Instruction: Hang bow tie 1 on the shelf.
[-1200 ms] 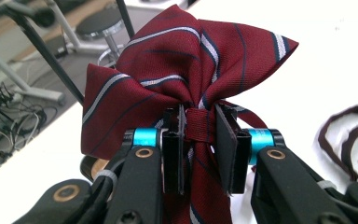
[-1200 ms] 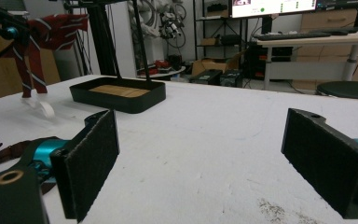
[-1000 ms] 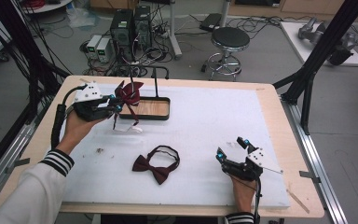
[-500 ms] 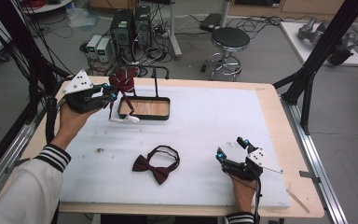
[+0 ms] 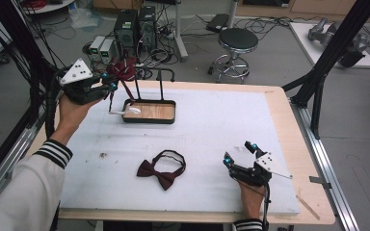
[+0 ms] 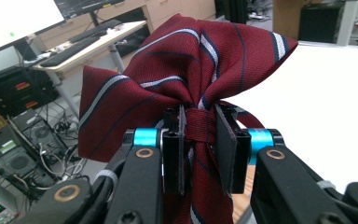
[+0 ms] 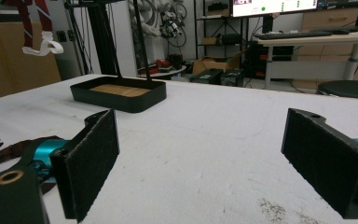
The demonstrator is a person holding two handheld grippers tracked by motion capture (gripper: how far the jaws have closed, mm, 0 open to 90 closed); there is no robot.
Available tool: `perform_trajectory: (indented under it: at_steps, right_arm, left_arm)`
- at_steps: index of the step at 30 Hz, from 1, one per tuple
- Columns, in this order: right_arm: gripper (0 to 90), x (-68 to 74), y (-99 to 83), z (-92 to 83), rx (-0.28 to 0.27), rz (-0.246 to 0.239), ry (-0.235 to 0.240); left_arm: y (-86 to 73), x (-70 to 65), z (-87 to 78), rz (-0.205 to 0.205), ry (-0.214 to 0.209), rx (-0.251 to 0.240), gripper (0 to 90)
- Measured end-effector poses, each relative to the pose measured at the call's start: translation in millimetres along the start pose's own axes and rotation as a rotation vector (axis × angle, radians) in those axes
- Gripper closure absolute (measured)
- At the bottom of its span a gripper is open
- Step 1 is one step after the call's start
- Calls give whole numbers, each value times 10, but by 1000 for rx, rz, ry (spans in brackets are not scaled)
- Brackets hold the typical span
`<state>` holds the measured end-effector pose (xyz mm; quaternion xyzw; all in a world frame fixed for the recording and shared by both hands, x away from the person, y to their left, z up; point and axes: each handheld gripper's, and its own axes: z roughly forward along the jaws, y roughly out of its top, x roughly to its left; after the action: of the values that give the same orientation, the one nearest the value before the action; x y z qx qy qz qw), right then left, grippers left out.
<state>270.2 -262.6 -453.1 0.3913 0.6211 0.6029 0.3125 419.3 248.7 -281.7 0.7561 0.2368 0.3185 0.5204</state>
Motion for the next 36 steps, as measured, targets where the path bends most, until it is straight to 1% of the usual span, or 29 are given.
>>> perform_trajectory:
  at_steps: [2, 4, 12, 14, 16, 18, 19, 21, 22, 23, 25, 29, 30, 35, 36]
  right_arm:
    - [103, -1, 0, 0, 0, 0, 1]
    - [103, -1, 0, 0, 1, 2, 2]
    - [103, -1, 0, -1, 1, 8, 2]
    - [103, -3, 0, 0, 0, 7, 4]
    - [103, -2, 0, 0, 1, 5, 3]
    - [103, -1, 0, 0, 1, 3, 2]
    - [103, -2, 0, 0, 1, 3, 2]
    - [103, -2, 0, -1, 1, 9, 3]
    - [103, -4, 0, 1, -1, 6, 4]
    - [103, -4, 0, 0, 0, 6, 3]
    - [103, -4, 0, 1, 0, 2, 2]
    - [103, -4, -1, 0, 0, 4, 4]
    - [103, -4, 0, 0, 0, 6, 3]
    - [103, -3, 0, 1, 0, 2, 2]
    - [103, -4, 0, 2, -1, 1, 2]
  left_arm:
    - [10, 19, 10, -2, 4, 0, 738]
    - [28, 52, 28, 0, 16, 4, 739]
    - [67, 173, 110, -24, 49, 18, 739]
    - [69, 202, 124, -26, 60, 13, 739]
    - [69, 232, 145, -40, 69, 17, 738]
    - [75, 262, 160, -42, 82, 28, 738]
    - [80, 291, 173, -60, 96, 26, 738]
    - [80, 302, 178, -67, 100, 26, 738]
    - [80, 321, 187, -75, 104, 34, 738]
    - [80, 341, 201, -80, 120, 42, 738]
    - [78, 353, 204, -83, 124, 45, 739]
    - [57, 391, 219, -91, 147, 55, 738]
    - [34, 418, 224, -105, 154, 60, 738]
    - [2, 457, 234, -115, 164, 68, 738]
    - [-14, 475, 244, -123, 167, 72, 738]
